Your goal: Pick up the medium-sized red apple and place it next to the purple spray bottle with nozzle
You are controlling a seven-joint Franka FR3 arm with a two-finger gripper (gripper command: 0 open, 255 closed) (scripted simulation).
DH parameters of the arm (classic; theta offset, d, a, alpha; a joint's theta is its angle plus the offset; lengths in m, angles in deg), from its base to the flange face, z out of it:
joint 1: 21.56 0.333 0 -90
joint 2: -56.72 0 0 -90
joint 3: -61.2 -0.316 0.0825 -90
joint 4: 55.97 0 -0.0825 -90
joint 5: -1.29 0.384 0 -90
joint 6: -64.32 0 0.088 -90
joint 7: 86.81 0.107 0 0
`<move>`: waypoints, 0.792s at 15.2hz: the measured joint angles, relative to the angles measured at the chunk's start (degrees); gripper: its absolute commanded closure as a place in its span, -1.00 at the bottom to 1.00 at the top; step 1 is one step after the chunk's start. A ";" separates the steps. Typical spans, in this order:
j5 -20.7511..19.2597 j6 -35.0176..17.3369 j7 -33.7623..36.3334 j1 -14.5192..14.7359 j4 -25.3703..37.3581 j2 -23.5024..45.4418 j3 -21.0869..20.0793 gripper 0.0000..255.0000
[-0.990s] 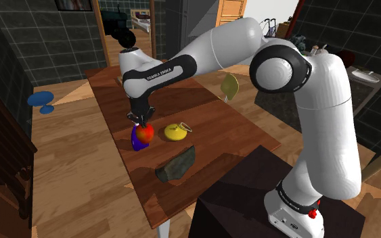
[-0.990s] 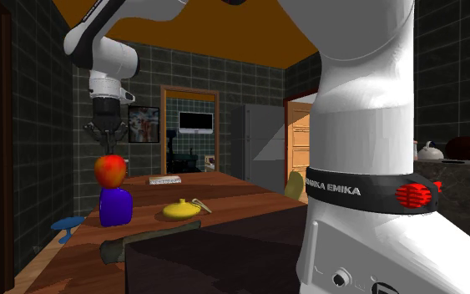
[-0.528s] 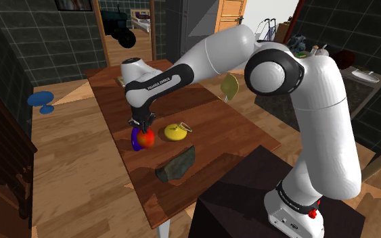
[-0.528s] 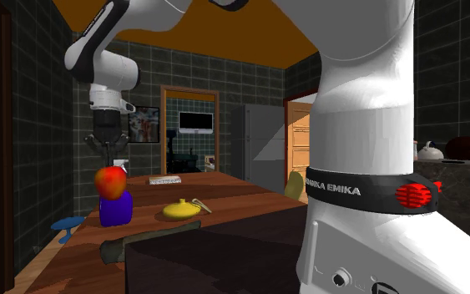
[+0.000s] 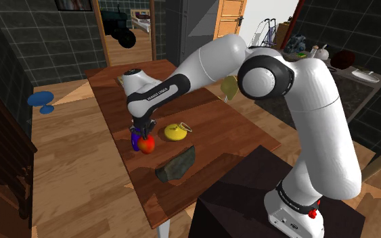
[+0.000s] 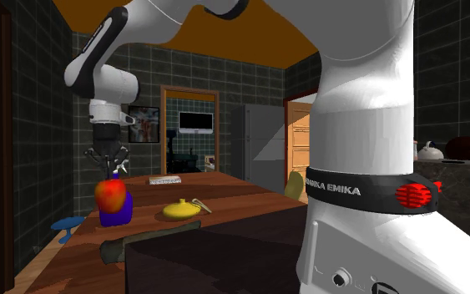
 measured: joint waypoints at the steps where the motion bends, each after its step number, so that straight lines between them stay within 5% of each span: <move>1: -0.04 -0.41 -0.02 -0.02 0.02 0.43 0.04 1.00; 12: -0.57 -5.47 0.34 0.33 0.76 6.23 0.49 1.00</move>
